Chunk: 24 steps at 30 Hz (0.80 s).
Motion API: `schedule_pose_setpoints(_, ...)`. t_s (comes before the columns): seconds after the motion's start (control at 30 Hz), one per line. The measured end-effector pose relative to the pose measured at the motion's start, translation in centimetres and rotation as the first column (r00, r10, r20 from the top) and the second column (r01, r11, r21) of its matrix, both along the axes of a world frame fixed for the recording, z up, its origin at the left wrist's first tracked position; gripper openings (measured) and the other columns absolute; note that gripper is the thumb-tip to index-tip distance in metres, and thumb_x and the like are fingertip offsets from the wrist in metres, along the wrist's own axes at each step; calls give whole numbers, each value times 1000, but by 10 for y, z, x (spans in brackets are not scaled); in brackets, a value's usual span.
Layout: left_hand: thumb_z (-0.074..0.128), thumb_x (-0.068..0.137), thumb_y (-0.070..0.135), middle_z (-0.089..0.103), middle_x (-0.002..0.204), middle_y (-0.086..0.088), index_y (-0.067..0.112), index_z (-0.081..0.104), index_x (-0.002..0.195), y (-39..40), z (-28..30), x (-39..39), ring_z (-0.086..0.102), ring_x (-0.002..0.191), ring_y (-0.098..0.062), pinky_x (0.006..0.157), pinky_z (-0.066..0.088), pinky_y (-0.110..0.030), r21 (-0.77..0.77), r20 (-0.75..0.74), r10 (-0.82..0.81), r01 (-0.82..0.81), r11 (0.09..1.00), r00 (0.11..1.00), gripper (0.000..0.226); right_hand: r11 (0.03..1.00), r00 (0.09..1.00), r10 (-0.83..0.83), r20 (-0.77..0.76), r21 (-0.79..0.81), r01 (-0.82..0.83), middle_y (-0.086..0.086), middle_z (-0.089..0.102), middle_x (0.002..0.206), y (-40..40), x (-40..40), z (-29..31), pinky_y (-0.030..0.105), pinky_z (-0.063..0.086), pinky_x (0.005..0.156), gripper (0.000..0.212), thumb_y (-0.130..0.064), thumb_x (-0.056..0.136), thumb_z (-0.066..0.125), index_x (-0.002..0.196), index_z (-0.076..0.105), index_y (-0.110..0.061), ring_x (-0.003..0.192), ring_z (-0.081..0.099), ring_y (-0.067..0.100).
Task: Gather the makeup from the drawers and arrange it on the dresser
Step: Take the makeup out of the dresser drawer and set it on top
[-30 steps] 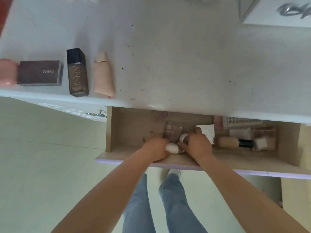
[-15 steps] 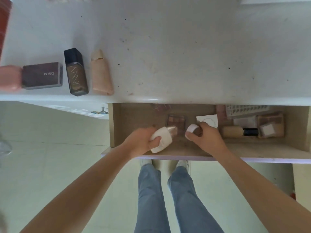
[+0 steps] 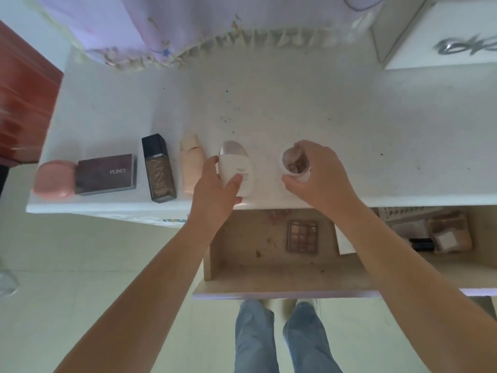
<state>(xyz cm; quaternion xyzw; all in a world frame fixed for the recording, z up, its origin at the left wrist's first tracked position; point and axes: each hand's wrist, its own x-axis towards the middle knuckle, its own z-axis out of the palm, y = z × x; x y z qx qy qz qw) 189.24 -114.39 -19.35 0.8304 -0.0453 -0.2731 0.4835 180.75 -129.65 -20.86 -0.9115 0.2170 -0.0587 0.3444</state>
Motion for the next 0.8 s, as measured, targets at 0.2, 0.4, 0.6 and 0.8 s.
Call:
schedule_pose_setpoints(0.2,49,94,16,46,108,1,14,36,132,2,-7,8,50,91,-16,72,56,-31,159,139,-114,91,983,984,40,989,998,22,66,-150,-12,23,64,104,19,14,-34,29,35,87,41,-10,66,65,104,64,4,93,59,44)
schedule_pose_setpoints(0.4,43,95,20,50,120,-14,9,35,131,4,-14,10,56,103,-34,87,48,-37,342,209,-242,161,926,948,39,966,996,37,77,-257,-16,25,64,103,20,9,-45,28,39,90,43,-25,72,52,102,65,2,90,62,43)
schedule_pose_setpoints(0.6,45,95,25,38,132,-11,13,26,139,11,0,1,51,109,-29,86,41,-32,489,255,-321,165,857,912,49,989,995,-61,79,-126,71,28,51,126,30,2,-37,37,36,92,60,-34,73,55,119,55,4,112,52,45)
schedule_pose_setpoints(0.8,64,74,16,62,76,-9,7,63,88,38,-27,-48,60,50,-20,41,33,-19,499,437,-573,344,796,693,17,926,928,-370,45,-68,373,23,62,86,50,-67,-37,17,44,79,29,-19,80,60,93,61,7,78,51,14)
